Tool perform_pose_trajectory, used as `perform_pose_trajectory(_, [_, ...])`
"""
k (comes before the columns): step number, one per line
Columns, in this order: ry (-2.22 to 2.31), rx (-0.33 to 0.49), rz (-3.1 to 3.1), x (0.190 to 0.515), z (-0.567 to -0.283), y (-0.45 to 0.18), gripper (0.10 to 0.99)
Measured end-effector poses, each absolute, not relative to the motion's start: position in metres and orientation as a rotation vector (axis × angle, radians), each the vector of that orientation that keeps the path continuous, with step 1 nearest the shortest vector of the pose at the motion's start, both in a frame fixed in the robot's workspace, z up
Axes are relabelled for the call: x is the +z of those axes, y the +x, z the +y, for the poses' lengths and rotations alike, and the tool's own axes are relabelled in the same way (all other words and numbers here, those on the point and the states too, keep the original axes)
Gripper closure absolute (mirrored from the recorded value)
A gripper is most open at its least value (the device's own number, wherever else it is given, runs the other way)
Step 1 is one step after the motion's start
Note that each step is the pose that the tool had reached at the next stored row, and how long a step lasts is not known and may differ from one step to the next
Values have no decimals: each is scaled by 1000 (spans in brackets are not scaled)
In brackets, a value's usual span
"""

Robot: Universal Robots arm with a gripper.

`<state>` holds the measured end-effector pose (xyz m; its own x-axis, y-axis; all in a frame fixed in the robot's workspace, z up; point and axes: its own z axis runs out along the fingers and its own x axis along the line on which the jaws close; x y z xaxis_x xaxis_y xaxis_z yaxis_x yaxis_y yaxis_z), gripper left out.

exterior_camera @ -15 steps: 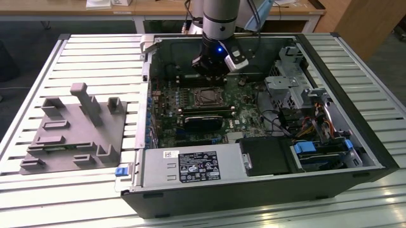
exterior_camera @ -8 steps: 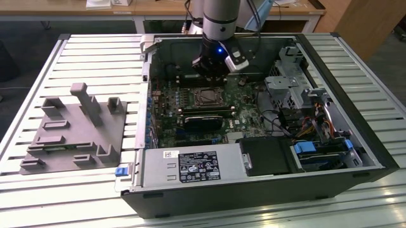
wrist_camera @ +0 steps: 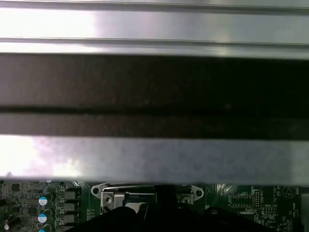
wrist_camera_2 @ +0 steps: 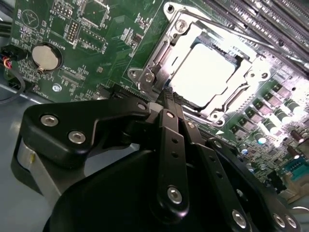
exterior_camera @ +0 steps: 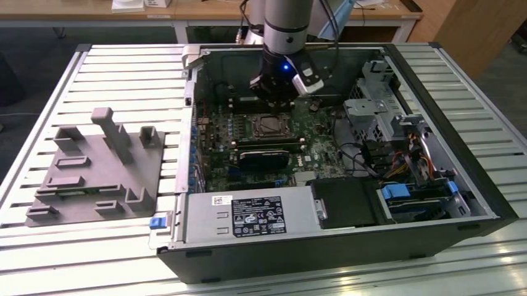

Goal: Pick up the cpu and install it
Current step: 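Install the second cpu locking lever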

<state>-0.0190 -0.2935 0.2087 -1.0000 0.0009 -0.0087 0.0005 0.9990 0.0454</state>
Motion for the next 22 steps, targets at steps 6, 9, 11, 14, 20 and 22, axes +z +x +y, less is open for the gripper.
perform_pose_trajectory(6, [1, 71, 3132, 212, -295, -19, 980])
perform_pose_trajectory(9, [1, 71, 3132, 219, -296, -19, 980])
perform_pose_trajectory(11, [1, 71, 3132, 226, -296, -19, 980])
perform_pose_trajectory(14, [1, 71, 3132, 236, -296, -19, 980])
perform_pose_trajectory(20, [1, 72, 3132, 245, -298, -19, 980])
perform_pose_trajectory(22, [1, 72, 3132, 245, -303, -19, 980])
